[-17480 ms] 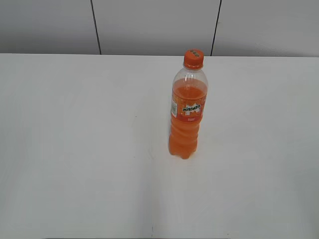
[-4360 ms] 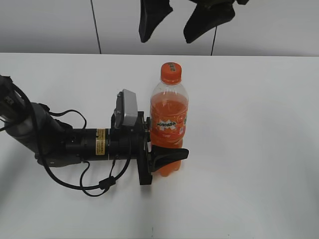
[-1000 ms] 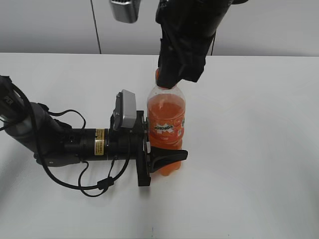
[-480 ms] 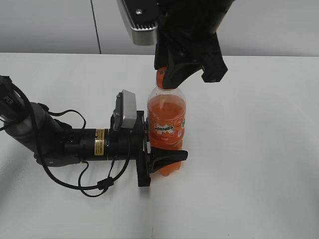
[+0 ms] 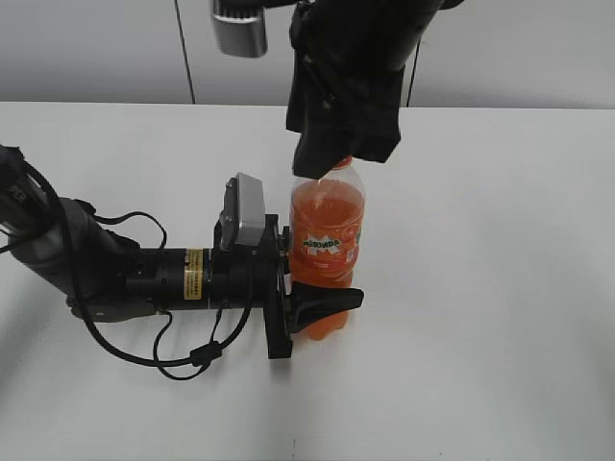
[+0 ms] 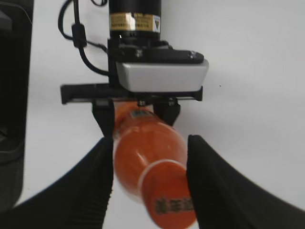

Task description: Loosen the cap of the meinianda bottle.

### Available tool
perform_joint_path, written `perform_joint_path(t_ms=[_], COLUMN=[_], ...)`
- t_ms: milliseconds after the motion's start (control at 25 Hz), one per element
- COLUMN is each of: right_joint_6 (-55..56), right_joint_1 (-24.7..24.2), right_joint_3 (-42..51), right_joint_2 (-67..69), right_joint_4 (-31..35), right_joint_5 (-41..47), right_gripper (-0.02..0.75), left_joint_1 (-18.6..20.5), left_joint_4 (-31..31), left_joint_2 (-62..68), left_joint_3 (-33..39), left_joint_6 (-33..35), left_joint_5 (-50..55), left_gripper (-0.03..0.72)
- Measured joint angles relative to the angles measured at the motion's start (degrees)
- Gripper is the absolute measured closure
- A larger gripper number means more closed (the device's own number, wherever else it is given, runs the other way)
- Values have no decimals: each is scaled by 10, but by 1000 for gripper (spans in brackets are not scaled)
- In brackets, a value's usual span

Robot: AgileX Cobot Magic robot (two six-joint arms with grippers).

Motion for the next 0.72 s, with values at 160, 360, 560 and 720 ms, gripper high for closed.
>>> perform_joint_path(t_ms=[160,360,560,720], right_joint_6=[68,179,340,473], right_joint_1=[2,2,2,3], right_joint_3=[0,0,-2,-33], right_joint_2=[0,0,-7,-14], right_joint_4=[29,37,13,-21], right_joint_5=[-1,-1,-3,-1], right_gripper=[328,320,320,319], left_joint_1=[-1,-1,-1,-1], left_joint_4=[-6,-8,-11,-11], left_joint_2=[1,2,2,3], left_joint_3=[0,0,0,0], left_joint_6=[-9,-9,-9,-9], left_joint_5=[1,-2,-1,-1], left_gripper=[300,300,300,300])
